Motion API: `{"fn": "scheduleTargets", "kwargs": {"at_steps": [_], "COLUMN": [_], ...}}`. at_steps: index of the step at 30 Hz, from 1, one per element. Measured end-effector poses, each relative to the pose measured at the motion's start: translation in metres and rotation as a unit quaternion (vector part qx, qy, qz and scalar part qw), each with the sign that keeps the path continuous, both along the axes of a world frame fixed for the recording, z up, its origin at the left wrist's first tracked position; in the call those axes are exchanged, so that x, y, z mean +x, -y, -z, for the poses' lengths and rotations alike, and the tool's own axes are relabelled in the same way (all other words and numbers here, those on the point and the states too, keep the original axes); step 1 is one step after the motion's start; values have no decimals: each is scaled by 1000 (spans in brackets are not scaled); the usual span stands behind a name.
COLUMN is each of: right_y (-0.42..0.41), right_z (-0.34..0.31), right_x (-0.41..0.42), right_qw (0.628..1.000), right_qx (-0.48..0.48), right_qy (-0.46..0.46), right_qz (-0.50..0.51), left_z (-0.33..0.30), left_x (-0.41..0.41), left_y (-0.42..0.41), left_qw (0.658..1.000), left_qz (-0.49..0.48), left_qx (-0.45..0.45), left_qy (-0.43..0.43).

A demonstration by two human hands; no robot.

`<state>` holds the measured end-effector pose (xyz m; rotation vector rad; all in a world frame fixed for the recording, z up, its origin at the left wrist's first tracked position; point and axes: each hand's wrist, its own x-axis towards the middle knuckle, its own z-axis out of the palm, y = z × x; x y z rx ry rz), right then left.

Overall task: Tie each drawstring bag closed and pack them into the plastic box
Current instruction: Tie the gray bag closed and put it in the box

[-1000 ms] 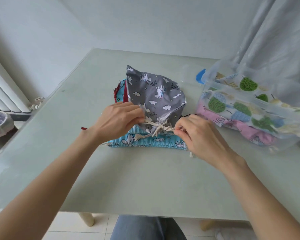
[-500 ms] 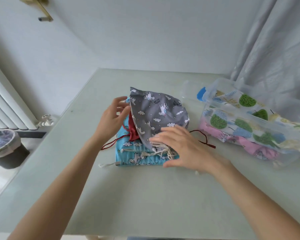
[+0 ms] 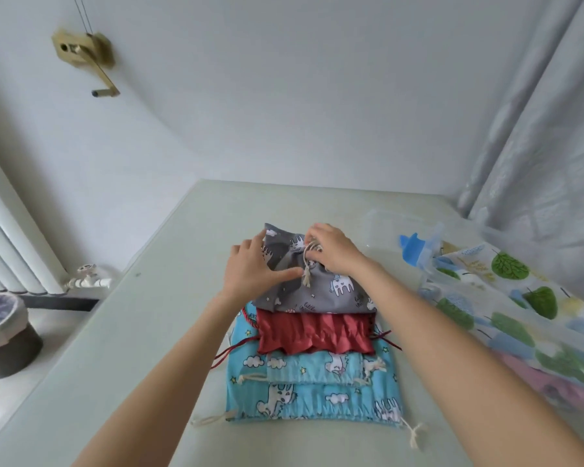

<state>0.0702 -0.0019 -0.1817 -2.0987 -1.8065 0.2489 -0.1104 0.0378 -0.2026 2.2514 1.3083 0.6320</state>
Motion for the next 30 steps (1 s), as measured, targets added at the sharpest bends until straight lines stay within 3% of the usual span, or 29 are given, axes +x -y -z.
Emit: {"fn": "scheduleTargets", "kwargs": {"at_steps": [2,6,9,15,18,20,23,26,30], "right_y": [-5,-5,3,39,60,78,112,143,190], "right_z": [4,3,-3,-25,-66,-104,-155,-181,-183], "right_x": [0,0,-1,-8,-15,-14,5,34,80], "right_qw": [999,988,982,982,972,967,948,936,928], "right_qx": [-40,7,21,120,186,240,310,333,317], "right_qy": [29,148,182,148,141,86,27,23,52], "right_qz": [14,46,52,23,12,28,63,109,190], "left_z": [2,5,5,-18,-51,-81,-120,-135,-140], "left_x": [4,10,11,5,-4,-8,-1,32,94], "left_y": [-2,-6,-9,14,33,50,78,93,113], "left_qw": [998,1000,999,987,970,948,912,886,887], "left_qz": [10,1,-6,18,-1,-9,92,189,253], "left_qx": [55,1,20,104,168,218,289,367,343], "left_qy": [-18,-4,27,121,174,230,275,213,181]}}
